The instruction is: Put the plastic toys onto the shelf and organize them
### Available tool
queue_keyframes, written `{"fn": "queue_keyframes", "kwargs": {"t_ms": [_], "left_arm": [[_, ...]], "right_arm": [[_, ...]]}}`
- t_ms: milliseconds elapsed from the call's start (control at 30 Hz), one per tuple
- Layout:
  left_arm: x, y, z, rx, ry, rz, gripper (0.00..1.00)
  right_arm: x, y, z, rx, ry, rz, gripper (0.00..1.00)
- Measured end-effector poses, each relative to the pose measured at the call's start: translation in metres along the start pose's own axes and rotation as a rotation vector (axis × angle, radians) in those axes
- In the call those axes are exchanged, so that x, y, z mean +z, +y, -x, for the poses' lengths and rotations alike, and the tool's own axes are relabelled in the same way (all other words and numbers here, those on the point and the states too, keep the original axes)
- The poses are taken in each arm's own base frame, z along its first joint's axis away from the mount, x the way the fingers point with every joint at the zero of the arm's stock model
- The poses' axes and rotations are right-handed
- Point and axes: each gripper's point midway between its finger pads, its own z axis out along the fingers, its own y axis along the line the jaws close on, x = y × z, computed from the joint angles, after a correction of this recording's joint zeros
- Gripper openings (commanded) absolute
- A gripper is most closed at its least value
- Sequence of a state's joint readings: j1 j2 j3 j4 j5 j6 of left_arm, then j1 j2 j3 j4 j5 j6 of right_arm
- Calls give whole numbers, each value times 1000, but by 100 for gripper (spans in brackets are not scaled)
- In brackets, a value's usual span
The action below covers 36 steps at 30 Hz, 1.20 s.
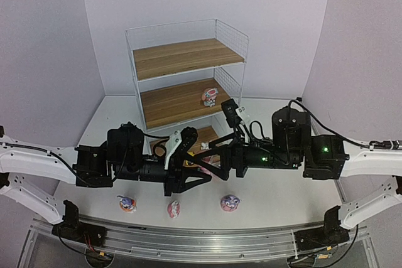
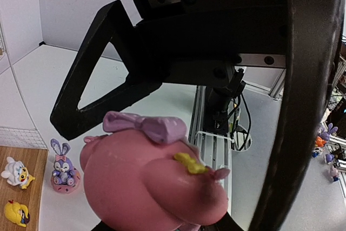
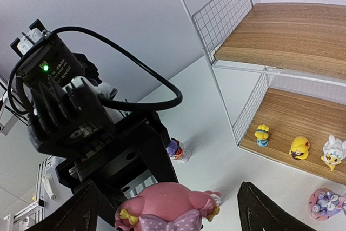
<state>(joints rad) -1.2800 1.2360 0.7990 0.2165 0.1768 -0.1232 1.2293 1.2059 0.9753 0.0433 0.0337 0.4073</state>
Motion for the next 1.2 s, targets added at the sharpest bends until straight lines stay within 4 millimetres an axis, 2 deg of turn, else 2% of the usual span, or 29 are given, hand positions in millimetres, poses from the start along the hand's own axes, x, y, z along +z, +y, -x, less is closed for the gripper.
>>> {"fn": "queue_keyframes", "kwargs": {"t_ms": [100, 233, 433, 567, 767, 833, 1033, 1167, 1200], "left_arm": [[0, 1, 0, 1, -2, 8, 0], [0, 3, 1, 2, -4, 18, 0], [0, 5, 1, 11, -4, 31, 0], [0, 9, 1, 24, -5, 52, 0], [0, 12, 1, 22, -5, 72, 1], [0, 12, 1, 22, -6, 71, 3], [0, 8, 7, 26, -32, 61, 0], [0, 5, 13, 30, -55, 46, 11], [0, 4, 14, 31, -59, 42, 10]], "right_arm": [[5, -1, -4, 21, 17, 1, 80], [8, 0, -9, 48, 34, 10, 65], [8, -1, -9, 89, 34, 3, 30], [8, -3, -7, 117, 28, -2, 16], [7, -3, -7, 125, 28, -2, 8], [6, -3, -6, 125, 28, -2, 0], [0, 0, -1, 125, 12, 7, 0], [-4, 2, 3, 130, -3, 10, 0], [-6, 2, 4, 132, -7, 10, 0]]}}
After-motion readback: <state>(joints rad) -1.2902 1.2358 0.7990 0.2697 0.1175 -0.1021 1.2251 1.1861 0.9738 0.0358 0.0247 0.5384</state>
